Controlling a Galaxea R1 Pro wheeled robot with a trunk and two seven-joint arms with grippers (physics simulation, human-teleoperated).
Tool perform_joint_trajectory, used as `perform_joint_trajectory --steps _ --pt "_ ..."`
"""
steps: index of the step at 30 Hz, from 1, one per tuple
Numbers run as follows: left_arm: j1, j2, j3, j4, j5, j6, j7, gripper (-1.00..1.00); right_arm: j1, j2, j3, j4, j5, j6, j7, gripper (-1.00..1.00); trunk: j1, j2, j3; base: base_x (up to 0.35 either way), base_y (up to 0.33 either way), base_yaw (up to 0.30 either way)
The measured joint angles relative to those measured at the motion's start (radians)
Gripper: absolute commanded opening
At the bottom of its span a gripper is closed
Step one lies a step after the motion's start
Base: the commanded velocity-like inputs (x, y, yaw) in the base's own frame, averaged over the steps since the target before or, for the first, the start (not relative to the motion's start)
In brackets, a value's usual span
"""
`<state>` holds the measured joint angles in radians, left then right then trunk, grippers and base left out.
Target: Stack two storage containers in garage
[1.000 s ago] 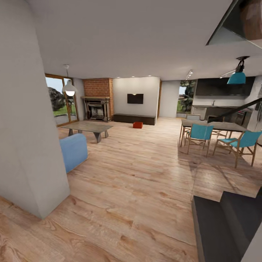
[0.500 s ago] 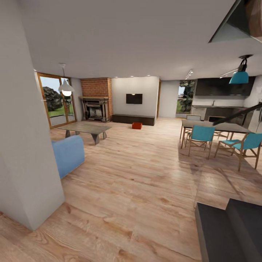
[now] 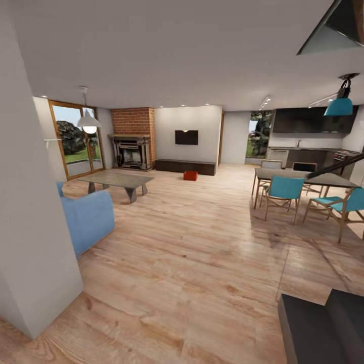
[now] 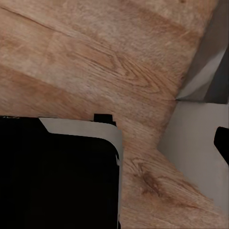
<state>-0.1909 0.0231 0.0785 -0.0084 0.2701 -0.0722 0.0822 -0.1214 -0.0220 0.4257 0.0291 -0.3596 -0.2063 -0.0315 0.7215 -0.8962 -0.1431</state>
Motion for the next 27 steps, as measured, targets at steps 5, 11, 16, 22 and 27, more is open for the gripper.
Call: perform_joint_trajectory --steps 5,11,16,22,27 --pt "0.000 0.000 0.000 0.000 0.000 0.000 0.000 1.00 0.000 0.000 0.000 0.000 0.000 0.000 0.000 1.00 0.000 0.000 0.000 0.322 0.000 0.000" --pt "0.000 0.000 0.000 0.000 0.000 0.000 0.000 1.00 0.000 0.000 0.000 0.000 0.000 0.000 -0.001 1.00 0.000 0.000 0.000 0.322 0.000 0.000" --pt "0.000 0.000 0.000 0.000 0.000 0.000 0.000 1.00 0.000 0.000 0.000 0.000 0.000 0.000 -0.001 1.00 0.000 0.000 0.000 0.322 0.000 0.000" --pt "0.000 0.000 0.000 0.000 0.000 0.000 0.000 1.00 0.000 0.000 0.000 0.000 0.000 0.000 -0.002 1.00 0.000 0.000 0.000 0.322 0.000 0.000" --pt "0.000 0.000 0.000 0.000 0.000 0.000 0.000 1.00 0.000 0.000 -0.001 0.000 -0.001 0.000 -0.008 1.00 0.000 0.000 0.000 0.322 0.000 0.000"
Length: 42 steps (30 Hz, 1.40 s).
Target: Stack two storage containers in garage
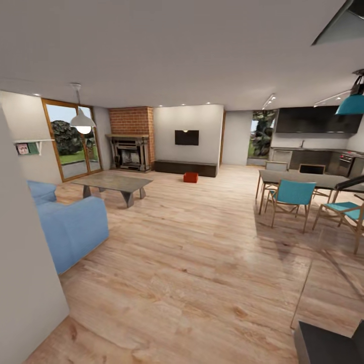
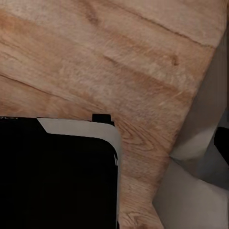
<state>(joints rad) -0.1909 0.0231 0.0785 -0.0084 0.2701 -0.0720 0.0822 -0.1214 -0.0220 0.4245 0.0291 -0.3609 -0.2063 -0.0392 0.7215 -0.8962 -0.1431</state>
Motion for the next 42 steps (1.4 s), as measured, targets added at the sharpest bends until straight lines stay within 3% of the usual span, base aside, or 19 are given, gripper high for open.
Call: perform_joint_trajectory --steps 42 --pt "0.000 0.000 0.000 0.000 -0.001 -0.004 0.000 1.00 0.000 0.000 -0.011 0.000 -0.004 0.002 -0.005 1.00 0.000 0.000 0.000 0.322 0.000 0.000"
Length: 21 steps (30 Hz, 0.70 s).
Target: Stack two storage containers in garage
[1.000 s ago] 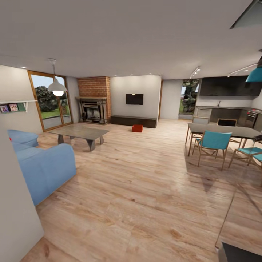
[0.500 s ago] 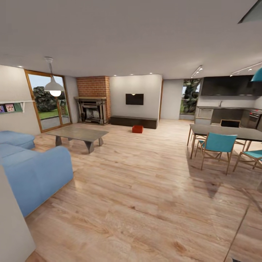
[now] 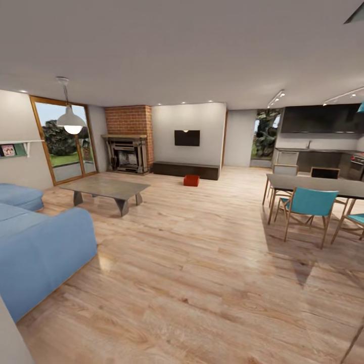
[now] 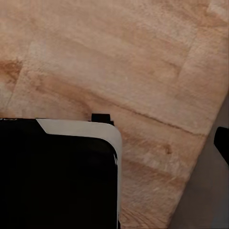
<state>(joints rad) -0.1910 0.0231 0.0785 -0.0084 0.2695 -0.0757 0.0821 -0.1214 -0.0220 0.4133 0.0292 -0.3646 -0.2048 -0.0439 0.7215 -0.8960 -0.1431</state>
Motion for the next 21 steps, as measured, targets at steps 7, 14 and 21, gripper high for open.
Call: perform_joint_trajectory --steps 7,14,21 --pt "0.000 0.000 0.000 0.000 0.001 -0.001 0.000 1.00 0.000 0.000 0.000 0.000 0.000 0.000 0.000 1.00 0.000 0.000 0.000 0.322 0.000 0.000" --pt "0.000 0.000 0.000 0.000 0.000 -0.001 0.000 1.00 0.000 0.000 0.000 0.000 -0.001 0.000 0.000 1.00 0.000 0.000 0.000 0.322 0.000 0.000" --pt "0.000 0.000 -0.002 0.000 -0.003 -0.001 0.000 1.00 0.000 0.000 0.000 0.000 0.000 0.000 0.000 1.00 0.000 0.000 0.000 0.322 0.000 0.000"
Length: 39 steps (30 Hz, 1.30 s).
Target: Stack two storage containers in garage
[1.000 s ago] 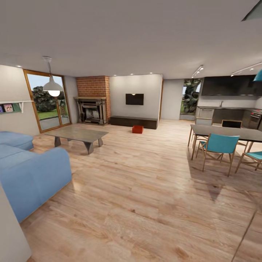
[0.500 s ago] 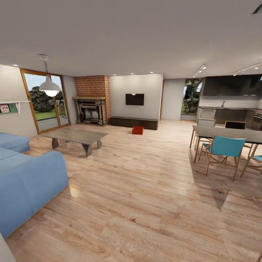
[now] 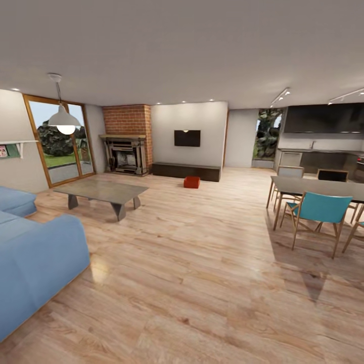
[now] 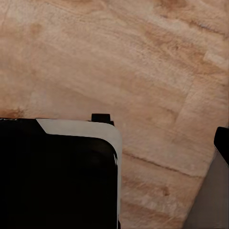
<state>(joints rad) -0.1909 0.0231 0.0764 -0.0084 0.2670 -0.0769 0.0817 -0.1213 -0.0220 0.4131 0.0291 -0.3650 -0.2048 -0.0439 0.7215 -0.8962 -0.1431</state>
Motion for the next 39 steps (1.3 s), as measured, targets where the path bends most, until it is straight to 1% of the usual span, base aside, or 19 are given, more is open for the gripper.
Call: perform_joint_trajectory --steps 39 --pt "0.000 0.000 0.002 0.000 0.002 0.006 0.000 1.00 0.000 0.000 0.000 0.000 0.000 0.000 0.000 1.00 0.000 0.000 0.000 0.322 0.000 0.000"
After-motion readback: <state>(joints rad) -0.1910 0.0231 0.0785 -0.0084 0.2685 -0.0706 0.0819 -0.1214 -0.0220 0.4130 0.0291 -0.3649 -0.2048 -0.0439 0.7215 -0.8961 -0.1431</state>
